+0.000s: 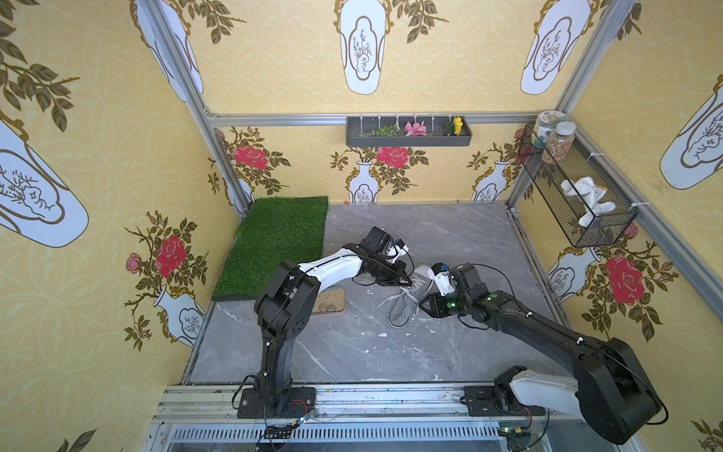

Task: Tie the shoes
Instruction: Cross the shoelace with the shoelace.

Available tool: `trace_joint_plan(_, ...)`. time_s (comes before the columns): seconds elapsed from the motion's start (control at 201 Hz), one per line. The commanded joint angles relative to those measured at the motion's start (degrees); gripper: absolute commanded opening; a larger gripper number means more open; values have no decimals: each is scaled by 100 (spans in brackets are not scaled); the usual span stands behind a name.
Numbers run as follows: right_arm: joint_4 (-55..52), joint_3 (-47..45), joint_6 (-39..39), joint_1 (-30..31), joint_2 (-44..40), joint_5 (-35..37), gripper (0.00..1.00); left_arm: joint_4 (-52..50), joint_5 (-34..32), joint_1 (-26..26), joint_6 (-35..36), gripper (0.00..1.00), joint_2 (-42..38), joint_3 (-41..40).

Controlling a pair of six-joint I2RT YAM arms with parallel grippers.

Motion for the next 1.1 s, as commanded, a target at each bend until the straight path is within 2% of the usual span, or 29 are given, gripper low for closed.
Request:
trace_joint_plan(0.0, 899, 23, -95, 46, 284, 57, 43, 103, 129, -6, -49, 0, 23, 17)
trace_joint_plan(0.239, 1228, 131, -371, 136, 587, -251, 42, 101, 146, -15, -49, 0, 48, 37)
trace_joint_plan(0.413, 1182, 232, -470, 133, 757, -290, 38, 93, 127, -15, -36, 0, 39, 41)
trace_joint_plan(0.801, 922, 46, -400, 140, 566, -453, 7, -10, 4, -15, 21, 0, -4, 93)
trace_joint_plan(0.946, 798, -27, -384, 142, 414, -497, 1, -49, -38, -15, 45, 0, 13, 151)
trace_joint_plan(1.09, 537, -20, -385, 138, 243, -431, 0, -119, -45, -6, 105, 0, 17, 193)
